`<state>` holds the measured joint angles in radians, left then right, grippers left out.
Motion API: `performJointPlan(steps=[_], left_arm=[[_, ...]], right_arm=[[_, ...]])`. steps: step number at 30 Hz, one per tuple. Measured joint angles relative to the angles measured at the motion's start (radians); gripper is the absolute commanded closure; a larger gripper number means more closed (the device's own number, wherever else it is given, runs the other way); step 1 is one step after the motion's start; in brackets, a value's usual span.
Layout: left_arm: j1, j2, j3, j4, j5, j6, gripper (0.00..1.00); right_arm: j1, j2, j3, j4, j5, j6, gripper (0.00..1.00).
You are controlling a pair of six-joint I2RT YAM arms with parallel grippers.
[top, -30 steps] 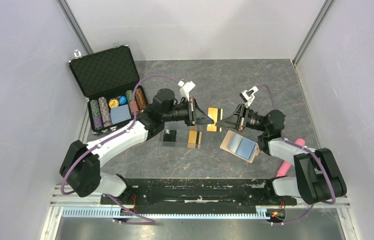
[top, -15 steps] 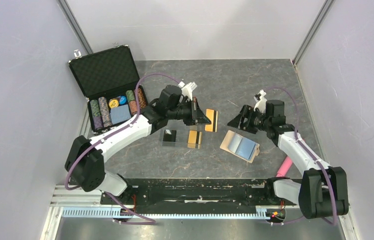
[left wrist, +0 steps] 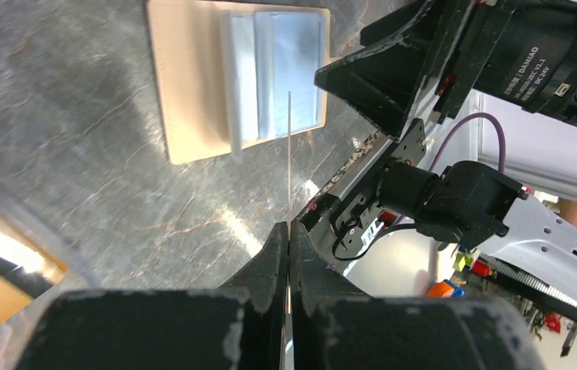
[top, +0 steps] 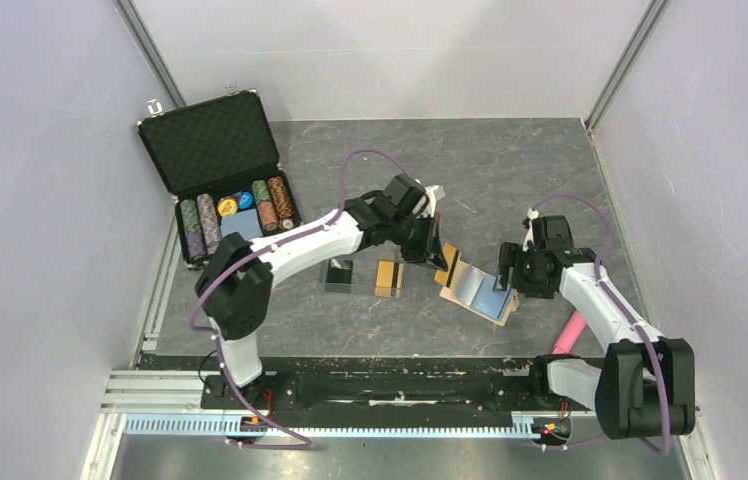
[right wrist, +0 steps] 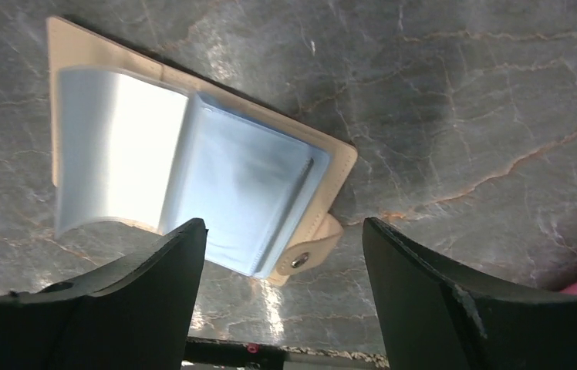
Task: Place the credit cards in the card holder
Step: Insert the credit card into the card holder.
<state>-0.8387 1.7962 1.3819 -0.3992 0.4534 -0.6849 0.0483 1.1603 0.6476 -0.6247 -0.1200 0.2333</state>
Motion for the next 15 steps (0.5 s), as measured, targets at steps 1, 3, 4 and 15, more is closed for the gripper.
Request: performJointPlan(steps=[1, 3, 4, 15], left_arm=[[-0.011, 0.024, 0.028, -0.011, 0.002, 0.005, 0.98], [-0.031, 0.063, 0.075, -0.023, 0.005, 0.009, 0.98], [-0.039, 0.078, 0.095, -0.027, 0.009, 0.010, 0.98], [-0.062, 0.181, 0.176, -0.053, 0.049, 0.013, 0.98]], right_arm=[[0.000, 0.002, 0.000, -0.007, 0.008, -0.006, 0.27], [0.000, 0.014, 0.000, -0.018, 0.011, -0.019, 0.32], [0.000, 0.030, 0.000, -0.021, 0.005, -0.025, 0.37], [0.000, 0.179, 0.004, 0.027, -0.129, -0.068, 0.54]])
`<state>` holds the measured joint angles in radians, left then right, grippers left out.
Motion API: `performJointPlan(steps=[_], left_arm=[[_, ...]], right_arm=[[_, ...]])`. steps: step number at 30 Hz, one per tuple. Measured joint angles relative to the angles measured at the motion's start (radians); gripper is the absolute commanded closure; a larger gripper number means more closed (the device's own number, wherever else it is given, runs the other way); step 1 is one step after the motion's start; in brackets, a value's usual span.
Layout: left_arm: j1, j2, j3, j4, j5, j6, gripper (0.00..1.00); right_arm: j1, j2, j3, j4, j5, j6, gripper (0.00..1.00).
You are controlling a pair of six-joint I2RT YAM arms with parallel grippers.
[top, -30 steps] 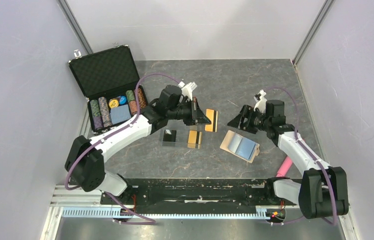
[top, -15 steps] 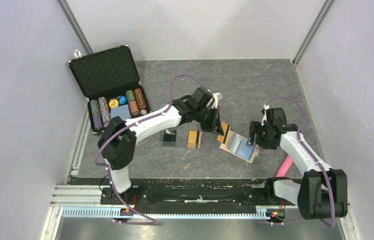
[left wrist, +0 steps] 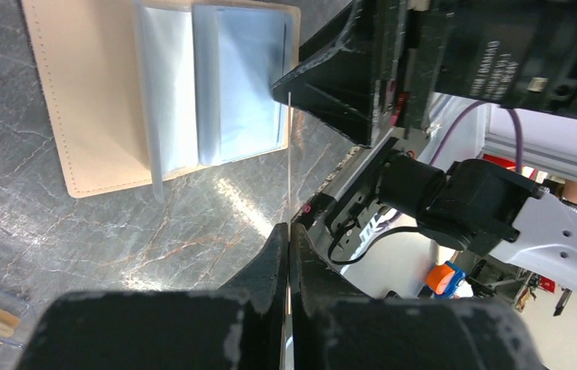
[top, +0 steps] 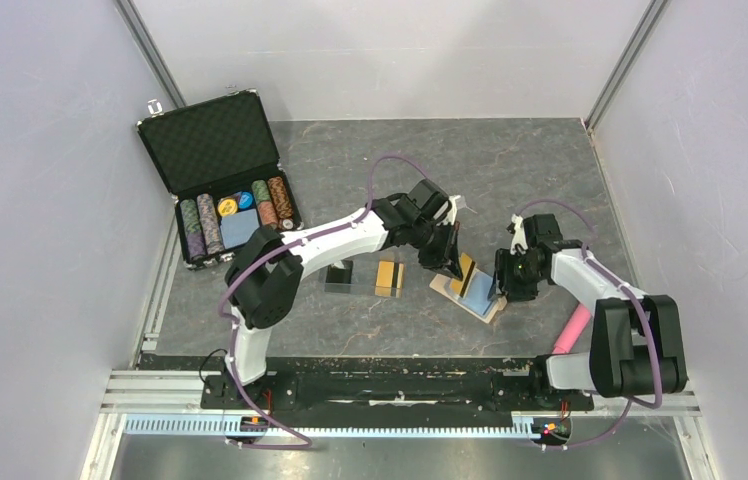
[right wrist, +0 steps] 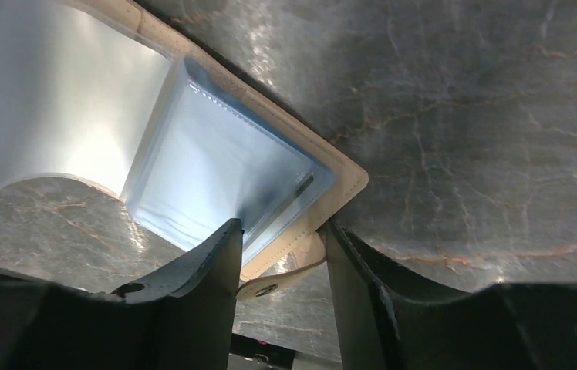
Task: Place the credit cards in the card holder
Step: Insert the credit card into the card holder.
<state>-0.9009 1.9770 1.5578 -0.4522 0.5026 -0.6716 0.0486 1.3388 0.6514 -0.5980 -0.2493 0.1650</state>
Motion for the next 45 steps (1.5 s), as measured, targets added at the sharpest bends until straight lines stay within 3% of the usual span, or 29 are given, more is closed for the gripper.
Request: performJointPlan(steps=[8, 17, 28, 39, 45], left_arm=[[0.000, 0.078, 0.009, -0.034, -0.010, 0.016, 0.98], [0.011, 0.110, 0.017, -0.103, -0.161, 0.065, 0.98], [0.049, 0.110, -0.020, -0.037, -0.172, 0.065, 0.98], [0.058, 0.114, -0.069, 0.068, -0.099, 0.042, 0.98], [0.066, 0.114, -0.108, 0.124, -0.074, -0.002, 0.98]], right_arm=[[0.026, 0.070, 0.040, 0.076, -0.069, -0.029, 0.54], [0.068, 0.118, 0.067, 0.154, -0.108, -0.071, 0.55], [0.068, 0.115, 0.053, 0.203, -0.128, -0.087, 0.55], [0.067, 0.021, 0.023, 0.214, -0.128, -0.026, 0.26], [0.047, -0.043, 0.016, 0.189, -0.101, -0.003, 0.25]])
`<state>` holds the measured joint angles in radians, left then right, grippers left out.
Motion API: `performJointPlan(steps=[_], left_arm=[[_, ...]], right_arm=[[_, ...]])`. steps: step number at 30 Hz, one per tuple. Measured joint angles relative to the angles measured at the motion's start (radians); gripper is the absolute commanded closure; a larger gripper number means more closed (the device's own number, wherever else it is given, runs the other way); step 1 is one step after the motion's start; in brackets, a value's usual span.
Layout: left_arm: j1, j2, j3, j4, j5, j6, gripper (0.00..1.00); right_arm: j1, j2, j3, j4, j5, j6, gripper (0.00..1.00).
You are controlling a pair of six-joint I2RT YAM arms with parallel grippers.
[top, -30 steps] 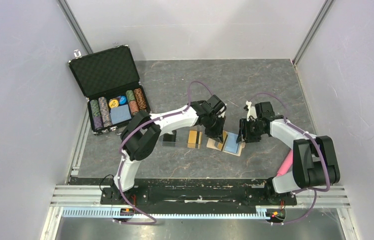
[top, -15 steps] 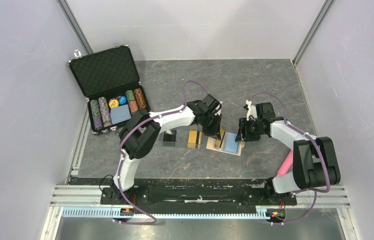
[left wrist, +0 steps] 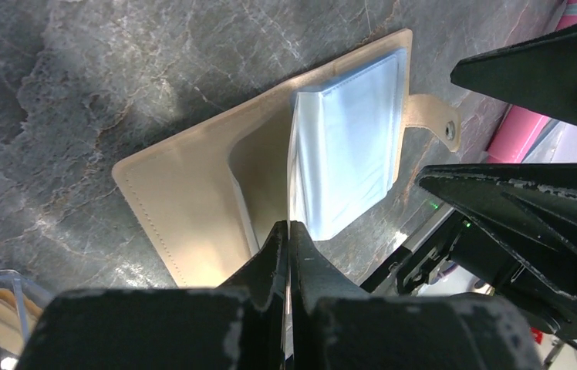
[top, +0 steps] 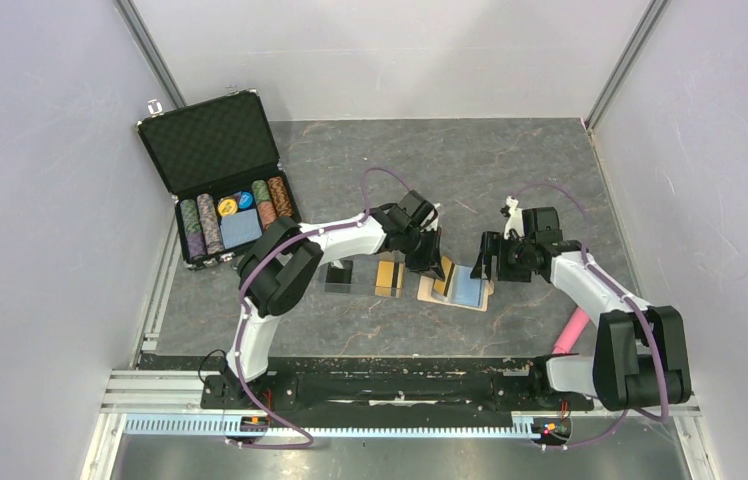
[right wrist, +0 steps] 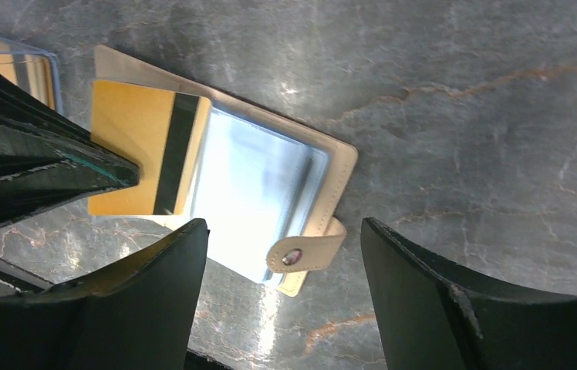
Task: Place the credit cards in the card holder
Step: Insert the credit card into the card holder.
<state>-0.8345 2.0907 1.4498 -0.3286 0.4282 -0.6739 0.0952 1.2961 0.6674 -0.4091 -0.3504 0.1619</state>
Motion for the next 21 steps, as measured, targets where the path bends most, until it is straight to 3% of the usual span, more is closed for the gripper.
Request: performJointPlan(steps=[21], left_arm=[[0.015, -0.050, -0.130, 0.128, 0.018, -0.135, 0.98]], right_arm=[[-0.114, 0.043, -0.085, 0.007, -0.127, 0.055, 0.55]])
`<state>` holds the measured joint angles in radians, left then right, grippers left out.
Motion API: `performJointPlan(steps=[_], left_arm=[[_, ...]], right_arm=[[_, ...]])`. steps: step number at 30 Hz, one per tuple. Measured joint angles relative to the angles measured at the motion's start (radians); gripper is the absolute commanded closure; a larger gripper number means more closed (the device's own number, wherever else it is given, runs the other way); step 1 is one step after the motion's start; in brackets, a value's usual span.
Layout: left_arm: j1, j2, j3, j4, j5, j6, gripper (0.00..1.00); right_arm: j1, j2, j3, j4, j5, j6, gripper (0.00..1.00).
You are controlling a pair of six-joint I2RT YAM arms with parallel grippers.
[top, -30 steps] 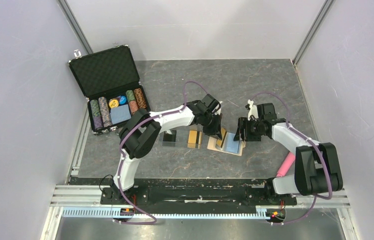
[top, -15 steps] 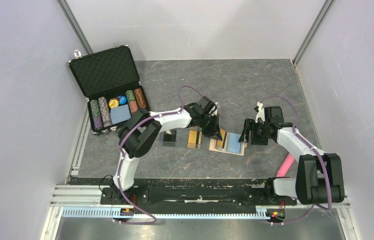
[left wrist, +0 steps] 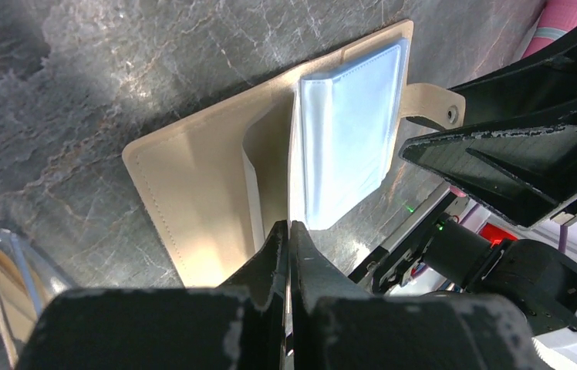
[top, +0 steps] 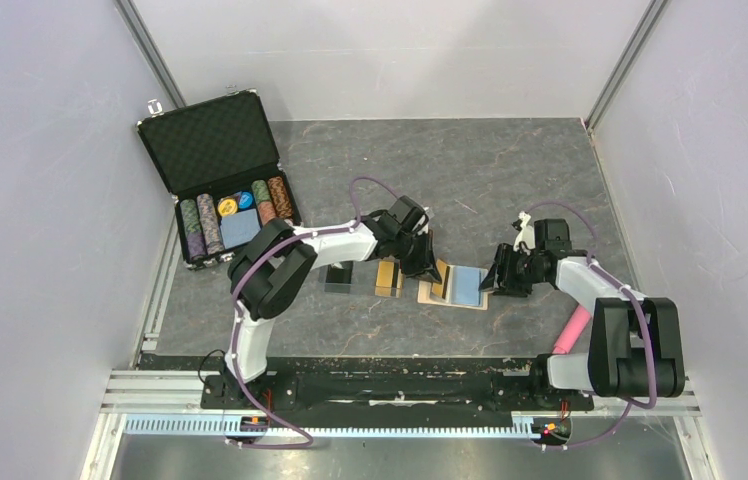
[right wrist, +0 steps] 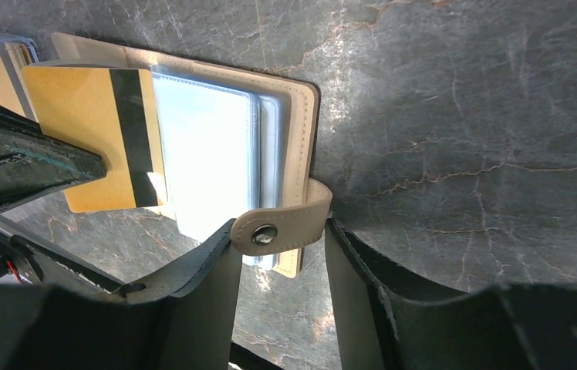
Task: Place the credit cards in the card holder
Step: Insert the credit card into the card holder.
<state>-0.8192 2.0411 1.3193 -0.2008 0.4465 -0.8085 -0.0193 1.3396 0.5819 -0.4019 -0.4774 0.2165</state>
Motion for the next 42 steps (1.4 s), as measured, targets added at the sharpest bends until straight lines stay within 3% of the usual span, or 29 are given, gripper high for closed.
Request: performJointPlan(steps=[13, 34, 39, 42], left_arm=[[0.000, -0.078, -0.085, 0.065, -0.045, -0.052, 0.98], [0.000, -0.050, -0.097, 0.157, -0.019, -0.091, 0.98], [0.000, -0.037, -0.099, 0.166, -0.017, -0.092, 0.98], [-0.001, -0.037, -0.102, 0.174, -0.016, -0.093, 0.98]], right_arm=[[-0.010, 0.011, -0.010, 0.017, -0.017, 0.005, 0.63], [-0.018, 0.030, -0.023, 0.050, -0.050, 0.019, 0.72], [-0.023, 0.031, -0.031, 0.061, -0.053, 0.022, 0.78], [-0.025, 0.031, -0.039, 0.076, -0.060, 0.028, 0.86]])
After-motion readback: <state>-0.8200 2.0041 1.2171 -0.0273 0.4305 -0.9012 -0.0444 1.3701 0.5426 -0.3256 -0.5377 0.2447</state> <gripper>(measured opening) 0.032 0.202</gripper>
